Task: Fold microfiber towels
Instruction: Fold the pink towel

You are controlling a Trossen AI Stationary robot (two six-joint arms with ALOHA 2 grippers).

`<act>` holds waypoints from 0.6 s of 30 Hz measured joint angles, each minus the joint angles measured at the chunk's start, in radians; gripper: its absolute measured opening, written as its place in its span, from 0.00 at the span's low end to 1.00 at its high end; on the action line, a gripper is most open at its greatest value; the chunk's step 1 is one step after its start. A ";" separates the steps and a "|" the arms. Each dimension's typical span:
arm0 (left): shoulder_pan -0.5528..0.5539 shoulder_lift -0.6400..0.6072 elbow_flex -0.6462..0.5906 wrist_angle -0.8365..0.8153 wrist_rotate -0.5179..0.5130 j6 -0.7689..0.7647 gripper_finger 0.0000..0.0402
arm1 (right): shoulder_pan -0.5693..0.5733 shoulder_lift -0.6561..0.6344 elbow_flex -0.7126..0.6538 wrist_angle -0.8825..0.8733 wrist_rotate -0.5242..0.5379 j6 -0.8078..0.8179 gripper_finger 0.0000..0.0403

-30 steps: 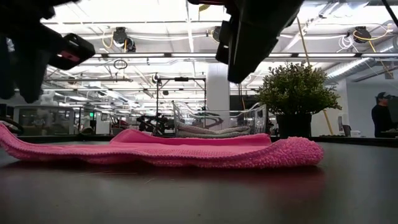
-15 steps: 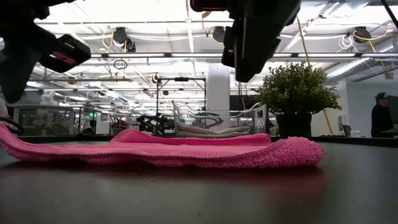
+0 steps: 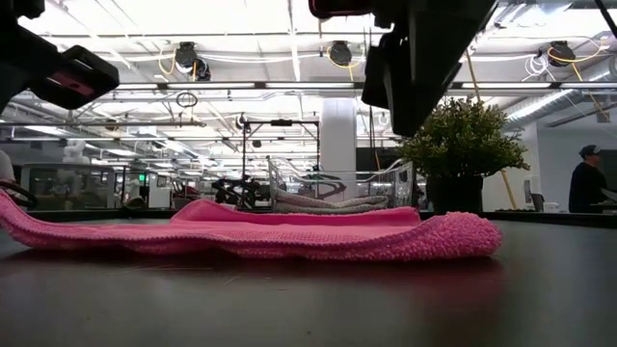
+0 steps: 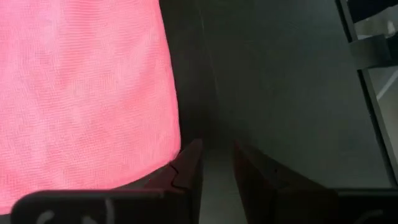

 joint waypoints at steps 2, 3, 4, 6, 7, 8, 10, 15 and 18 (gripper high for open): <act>-0.004 0.000 0.000 0.000 0.000 0.000 0.22 | 0.006 0.000 0.000 0.002 0.001 0.000 0.39; -0.005 0.000 0.000 0.000 0.000 0.001 0.22 | 0.009 0.000 0.000 0.000 0.004 0.000 0.39; -0.005 0.000 0.000 0.001 0.000 0.002 0.22 | 0.013 0.000 0.000 0.000 0.011 0.000 0.39; -0.006 0.000 0.000 0.001 0.000 0.001 0.22 | 0.019 0.000 0.000 0.001 0.031 0.001 0.39; -0.006 0.000 0.000 0.003 0.000 0.002 0.22 | 0.021 0.000 0.000 0.001 0.031 0.000 0.39; -0.005 0.000 0.000 0.007 0.000 0.002 0.22 | 0.022 0.000 0.000 0.001 0.032 0.002 0.39; -0.005 0.000 0.000 0.011 -0.001 0.003 0.22 | 0.023 0.000 0.000 0.001 0.031 0.005 0.39; 0.005 0.001 0.000 0.073 -0.089 -0.028 0.22 | 0.022 0.000 0.000 0.002 0.031 0.022 0.39; 0.008 0.001 0.000 0.135 -0.115 -0.024 0.22 | 0.022 0.000 0.000 0.004 0.031 0.052 0.39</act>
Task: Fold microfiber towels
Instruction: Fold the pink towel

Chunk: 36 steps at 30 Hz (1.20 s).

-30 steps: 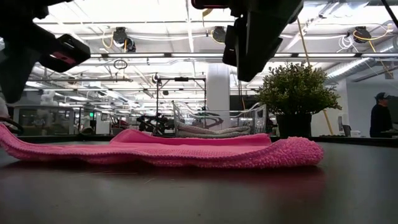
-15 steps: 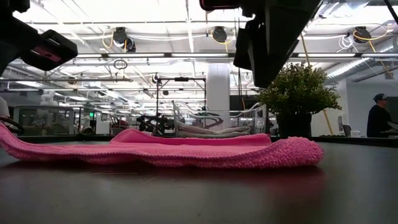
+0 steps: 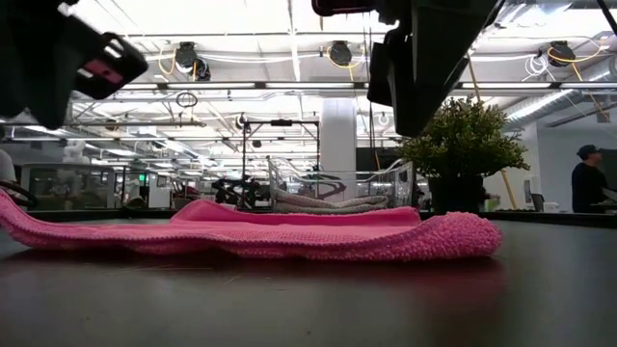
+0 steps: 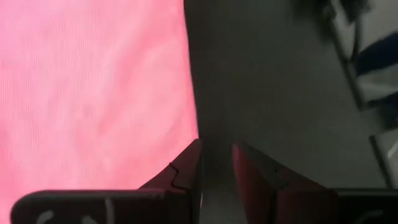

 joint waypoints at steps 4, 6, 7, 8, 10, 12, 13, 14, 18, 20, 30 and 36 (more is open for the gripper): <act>0.001 0.000 0.000 0.027 0.009 -0.004 0.22 | 0.000 0.000 0.000 0.000 0.000 0.001 0.39; 0.012 0.000 0.000 0.017 0.010 -0.010 0.22 | 0.000 0.000 0.000 0.000 0.000 0.001 0.39; 0.017 0.000 0.000 0.005 0.018 -0.019 0.22 | 0.000 0.000 0.000 0.000 0.000 0.001 0.39; 0.022 0.000 0.000 -0.009 0.034 -0.025 0.22 | -0.001 0.000 0.000 0.000 0.000 0.001 0.39; 0.029 0.000 0.000 -0.039 0.066 -0.038 0.22 | -0.001 0.000 0.000 0.000 0.000 0.001 0.39; 0.030 0.000 0.000 -0.055 0.086 -0.056 0.22 | -0.001 0.000 0.000 0.000 0.000 -0.005 0.39; 0.030 0.000 0.000 -0.062 0.087 -0.055 0.22 | -0.001 0.000 0.000 0.000 0.000 -0.013 0.39; 0.030 0.000 0.000 -0.070 0.087 -0.054 0.22 | -0.001 0.000 0.000 0.000 0.000 -0.022 0.39; 0.030 0.000 0.000 -0.092 0.087 -0.057 0.22 | -0.001 0.000 0.000 -0.008 0.000 -0.032 0.39; 0.030 0.000 0.000 -0.098 0.088 -0.058 0.22 | -0.001 0.000 -0.001 -0.014 0.000 -0.034 0.39; 0.026 0.024 -0.001 -0.104 0.068 -0.175 0.45 | 0.000 0.000 -0.047 0.020 -0.005 0.028 0.39; 0.021 0.090 -0.002 -0.068 0.176 -0.163 0.64 | 0.001 0.000 -0.047 0.035 -0.005 0.016 0.39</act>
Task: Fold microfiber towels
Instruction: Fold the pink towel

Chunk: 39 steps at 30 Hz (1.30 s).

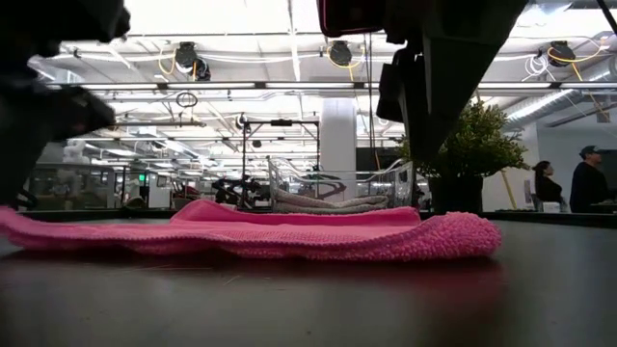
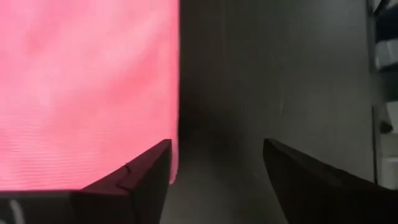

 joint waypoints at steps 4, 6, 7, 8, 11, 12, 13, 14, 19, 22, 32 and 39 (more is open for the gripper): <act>-0.011 0.034 0.000 0.010 0.015 0.019 0.66 | 0.001 0.000 0.000 -0.009 0.000 -0.030 0.39; -0.014 0.041 0.000 0.011 0.012 0.036 0.66 | 0.001 0.000 0.000 -0.030 0.000 -0.050 0.39; -0.014 0.042 0.000 0.010 0.010 0.038 0.66 | 0.001 0.000 0.000 -0.044 0.000 -0.059 0.39; -0.013 0.042 0.000 0.010 0.007 0.038 0.66 | 0.001 0.000 0.000 -0.060 0.001 -0.070 0.39; -0.012 0.041 0.000 0.013 -0.008 0.039 0.66 | 0.001 0.000 -0.023 -0.075 0.000 -0.093 0.39; -0.011 0.041 0.000 0.013 -0.010 0.039 0.66 | 0.002 0.000 -0.033 -0.074 0.000 -0.093 0.39; -0.011 0.041 0.000 0.013 -0.012 0.039 0.66 | 0.004 0.000 -0.043 -0.068 0.000 -0.093 0.39; -0.010 0.041 0.000 0.013 -0.013 0.039 0.66 | 0.005 0.000 -0.053 -0.056 0.000 -0.094 0.39; -0.010 0.041 0.000 0.009 -0.032 0.057 0.66 | 0.006 0.000 -0.098 0.037 0.000 -0.087 0.39; -0.010 0.041 0.000 0.008 -0.040 0.073 0.66 | 0.006 0.000 -0.119 0.098 0.000 -0.086 0.39; -0.010 0.041 0.000 -0.035 -0.072 0.097 0.66 | 0.007 0.000 -0.176 0.176 0.000 -0.042 0.39; -0.010 0.041 0.000 -0.037 -0.074 0.114 0.66 | 0.008 0.000 -0.177 0.177 0.000 -0.042 0.39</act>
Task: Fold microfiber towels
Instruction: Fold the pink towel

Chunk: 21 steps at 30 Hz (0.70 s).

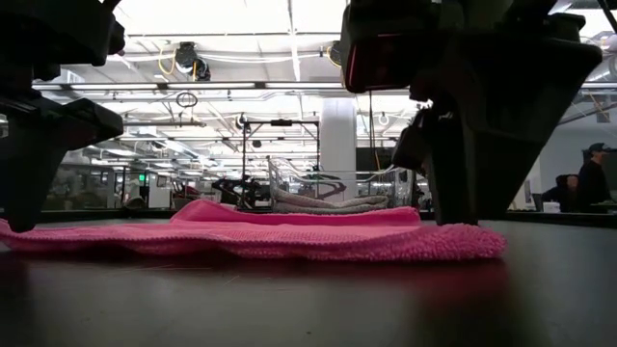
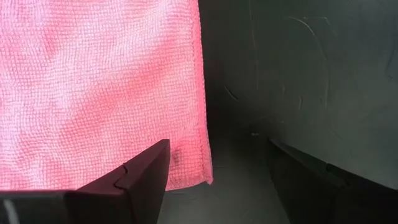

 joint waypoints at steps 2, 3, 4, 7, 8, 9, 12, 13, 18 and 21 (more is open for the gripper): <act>0.000 0.000 0.000 -0.005 -0.015 0.004 0.63 | 0.004 0.000 0.000 0.000 0.000 -0.001 0.39; 0.000 0.000 0.000 -0.011 -0.021 0.006 0.62 | 0.007 0.000 0.000 0.000 0.000 -0.002 0.39; 0.000 0.000 0.000 -0.018 -0.024 0.008 0.60 | 0.010 0.000 0.000 0.000 0.000 -0.002 0.39; 0.000 0.000 0.000 -0.027 -0.033 0.011 0.57 | 0.018 0.000 0.000 -0.001 0.000 -0.006 0.39; 0.000 0.000 0.000 -0.028 -0.040 0.011 0.56 | 0.019 0.000 0.000 0.000 0.001 -0.009 0.39; -0.001 0.000 0.000 -0.027 -0.044 0.013 0.56 | 0.019 0.000 0.000 -0.001 0.001 -0.015 0.39; -0.001 0.000 0.000 -0.027 -0.045 0.041 0.56 | 0.018 0.000 0.000 -0.001 0.003 -0.035 0.39; -0.001 0.000 0.000 -0.026 -0.045 0.045 0.56 | 0.017 0.000 0.000 -0.001 0.004 -0.040 0.39; -0.001 0.000 0.000 -0.026 -0.047 0.045 0.56 | 0.018 0.000 0.000 -0.001 0.004 -0.068 0.39; -0.001 0.000 0.000 -0.026 -0.073 0.025 0.55 | 0.017 0.000 0.000 -0.002 0.004 -0.079 0.39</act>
